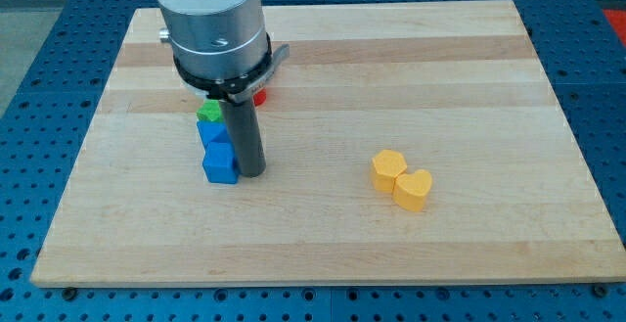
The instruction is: Push the green circle into the green star
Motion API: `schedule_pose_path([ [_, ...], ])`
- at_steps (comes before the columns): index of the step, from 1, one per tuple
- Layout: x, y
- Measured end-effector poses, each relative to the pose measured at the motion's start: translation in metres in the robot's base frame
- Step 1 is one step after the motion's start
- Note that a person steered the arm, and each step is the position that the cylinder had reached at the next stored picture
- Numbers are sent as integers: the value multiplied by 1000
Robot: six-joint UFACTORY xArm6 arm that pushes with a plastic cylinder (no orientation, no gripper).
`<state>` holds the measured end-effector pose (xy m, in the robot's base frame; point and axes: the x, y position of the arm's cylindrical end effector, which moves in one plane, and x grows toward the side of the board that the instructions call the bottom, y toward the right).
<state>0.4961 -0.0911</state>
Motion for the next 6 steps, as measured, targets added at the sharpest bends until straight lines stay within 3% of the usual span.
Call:
schedule_pose_path([
  [4, 11, -8],
  [6, -36, 8],
])
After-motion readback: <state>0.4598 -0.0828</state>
